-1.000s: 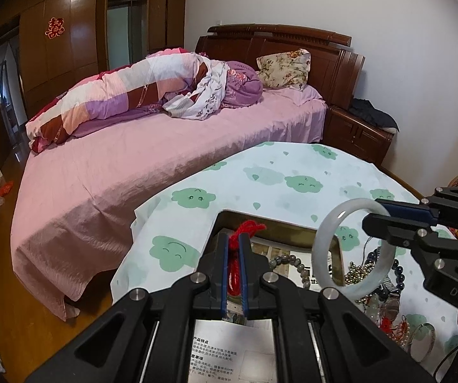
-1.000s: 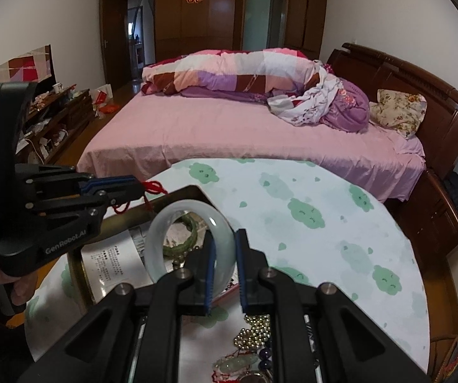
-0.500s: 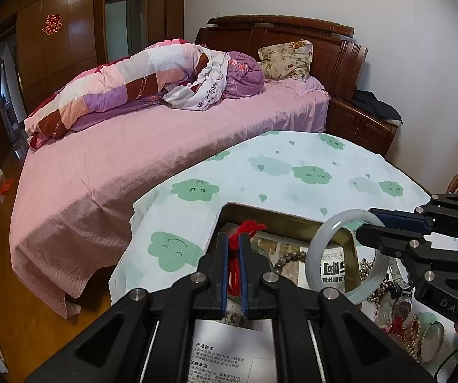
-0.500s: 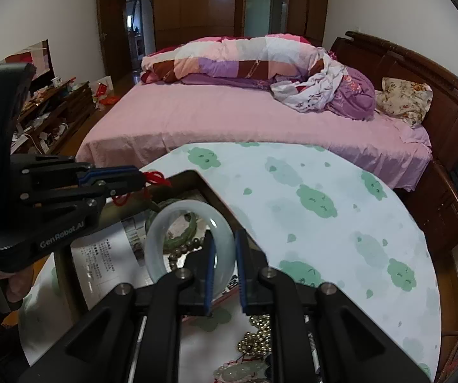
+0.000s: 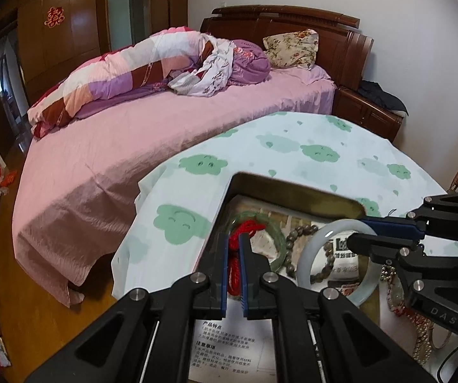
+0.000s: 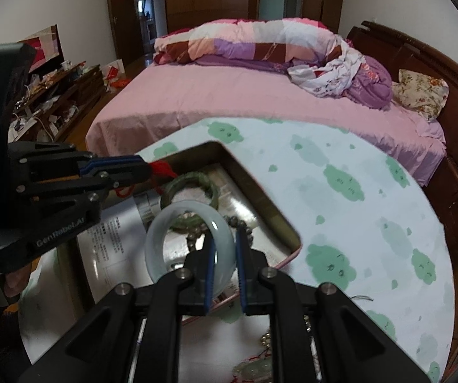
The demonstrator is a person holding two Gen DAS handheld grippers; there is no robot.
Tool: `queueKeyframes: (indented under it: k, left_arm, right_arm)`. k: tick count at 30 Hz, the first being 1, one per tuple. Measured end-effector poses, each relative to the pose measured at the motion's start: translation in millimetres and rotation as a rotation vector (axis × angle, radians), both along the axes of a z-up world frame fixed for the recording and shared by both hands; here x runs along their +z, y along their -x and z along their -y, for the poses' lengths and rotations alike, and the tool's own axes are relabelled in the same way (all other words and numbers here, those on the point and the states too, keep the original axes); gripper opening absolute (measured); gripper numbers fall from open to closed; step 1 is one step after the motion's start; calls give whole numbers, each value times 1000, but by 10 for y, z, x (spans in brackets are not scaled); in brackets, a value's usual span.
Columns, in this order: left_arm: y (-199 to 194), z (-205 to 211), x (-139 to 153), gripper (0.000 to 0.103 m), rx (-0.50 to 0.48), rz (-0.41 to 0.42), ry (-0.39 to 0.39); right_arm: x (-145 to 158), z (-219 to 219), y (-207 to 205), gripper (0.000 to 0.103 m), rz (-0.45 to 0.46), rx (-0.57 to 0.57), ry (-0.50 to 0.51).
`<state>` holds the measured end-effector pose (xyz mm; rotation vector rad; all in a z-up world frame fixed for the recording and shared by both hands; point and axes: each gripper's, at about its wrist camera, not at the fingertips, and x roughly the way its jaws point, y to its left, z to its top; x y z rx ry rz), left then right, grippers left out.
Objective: Organize jewelry
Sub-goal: 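Drop the white bangle into the tin with the right tool while the left tool drops the red cord in, then move both open tools back over the remaining jewelry pile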
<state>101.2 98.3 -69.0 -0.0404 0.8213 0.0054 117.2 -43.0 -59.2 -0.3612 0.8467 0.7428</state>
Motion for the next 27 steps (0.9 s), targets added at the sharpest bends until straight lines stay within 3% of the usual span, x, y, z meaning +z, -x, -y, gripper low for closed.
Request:
queueKeyframes:
  k: [10, 11, 13, 15, 18, 21, 27]
  left_arm:
    - [65, 14, -75, 7, 1, -19, -4]
    - [69, 23, -72, 11, -2, -22, -1]
    - [94, 45, -63, 31, -1, -27, -6]
    - [143, 52, -28, 58, -10, -12, 29]
    - [230, 88, 69, 82, 14, 33, 6]
    - [308, 178, 173, 82, -21, 67, 26]
    - [396, 509, 245, 82, -70, 76, -1]
  right_arm:
    - [-173, -81, 30, 17, -56, 19, 12]
    - [-161, -62, 28, 18, -61, 14, 0]
    - [-135, -12, 11, 24, -72, -1, -29]
    - [-70, 71, 13, 44, -65, -21, -56]
    - [36, 244, 59, 47, -37, -44, -79]
    - [115, 572, 87, 60, -9, -105, -99]
    - [102, 1320, 63, 62, -8, -270, -99]
